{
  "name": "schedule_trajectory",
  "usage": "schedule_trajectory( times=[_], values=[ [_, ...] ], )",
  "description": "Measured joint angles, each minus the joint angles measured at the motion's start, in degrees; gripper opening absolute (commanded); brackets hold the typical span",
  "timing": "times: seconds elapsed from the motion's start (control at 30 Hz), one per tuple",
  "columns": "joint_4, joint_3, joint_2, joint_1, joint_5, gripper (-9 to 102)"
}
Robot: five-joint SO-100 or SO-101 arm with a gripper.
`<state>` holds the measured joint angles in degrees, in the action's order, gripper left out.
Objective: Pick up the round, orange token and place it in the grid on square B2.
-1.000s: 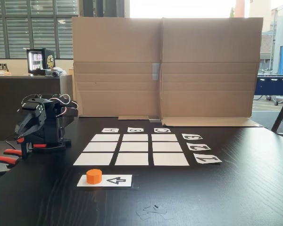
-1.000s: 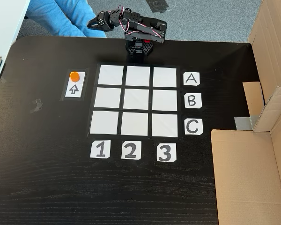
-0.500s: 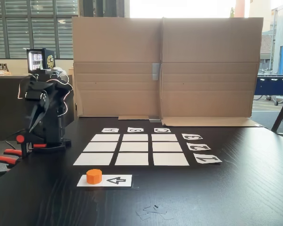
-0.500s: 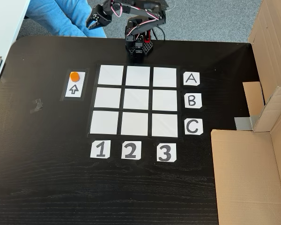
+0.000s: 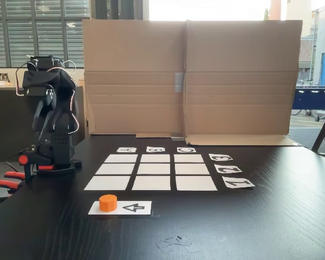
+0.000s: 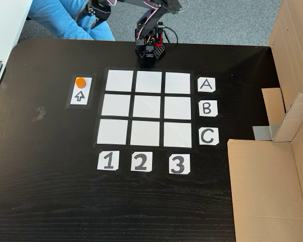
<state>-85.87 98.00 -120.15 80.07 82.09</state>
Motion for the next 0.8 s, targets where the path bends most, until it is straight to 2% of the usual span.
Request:
schedule_trajectory(
  times=[0.03, 0.13, 0.23, 0.57, 0.8],
  values=[
    [-0.8, -1.8, 1.7, -0.4, 0.0, 40],
    [-2.2, -6.2, 7.0, -2.0, 0.0, 54],
    [-3.4, -10.8, 12.7, -2.5, 0.0, 60],
    [-3.5, -21.3, 29.6, -4.5, -6.5, 68],
    [-3.5, -26.0, 37.4, -5.9, -11.7, 69]
  ],
)
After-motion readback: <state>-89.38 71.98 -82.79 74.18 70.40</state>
